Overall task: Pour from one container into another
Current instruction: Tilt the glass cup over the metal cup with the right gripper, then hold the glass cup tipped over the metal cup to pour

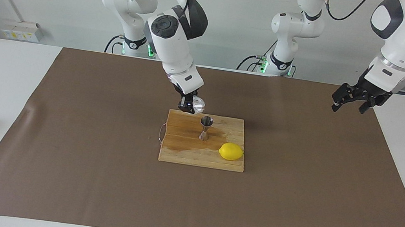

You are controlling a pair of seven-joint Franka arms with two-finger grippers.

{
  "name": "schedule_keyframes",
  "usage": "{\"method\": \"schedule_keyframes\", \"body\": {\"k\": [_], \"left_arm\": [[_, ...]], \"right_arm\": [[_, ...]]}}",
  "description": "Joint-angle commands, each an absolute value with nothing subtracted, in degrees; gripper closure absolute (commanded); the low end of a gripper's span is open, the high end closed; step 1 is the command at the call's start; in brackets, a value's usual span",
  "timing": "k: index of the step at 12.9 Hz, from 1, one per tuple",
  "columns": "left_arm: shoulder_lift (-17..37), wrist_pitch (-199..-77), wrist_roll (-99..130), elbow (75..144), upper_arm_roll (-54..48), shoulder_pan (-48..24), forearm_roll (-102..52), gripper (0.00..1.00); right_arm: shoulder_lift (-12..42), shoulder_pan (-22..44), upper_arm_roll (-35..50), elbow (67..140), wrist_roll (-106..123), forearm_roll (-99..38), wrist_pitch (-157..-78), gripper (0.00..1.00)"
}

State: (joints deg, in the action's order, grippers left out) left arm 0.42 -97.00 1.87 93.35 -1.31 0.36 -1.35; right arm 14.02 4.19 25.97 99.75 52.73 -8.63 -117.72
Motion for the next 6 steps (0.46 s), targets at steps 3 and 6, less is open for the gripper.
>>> {"method": "schedule_keyframes", "body": {"k": [3,6], "left_arm": [[-0.35,-96.68,1.84,94.04,-1.23,0.35,-0.26,0.00],[-0.35,-96.68,1.85,94.04,-1.23,0.35,-0.26,0.00]], "right_arm": [[17.84,3.87,28.39,94.22,46.94,-3.69,-114.70,0.77],[18.98,4.04,30.14,93.87,44.23,-0.28,-114.35,0.78]]}}
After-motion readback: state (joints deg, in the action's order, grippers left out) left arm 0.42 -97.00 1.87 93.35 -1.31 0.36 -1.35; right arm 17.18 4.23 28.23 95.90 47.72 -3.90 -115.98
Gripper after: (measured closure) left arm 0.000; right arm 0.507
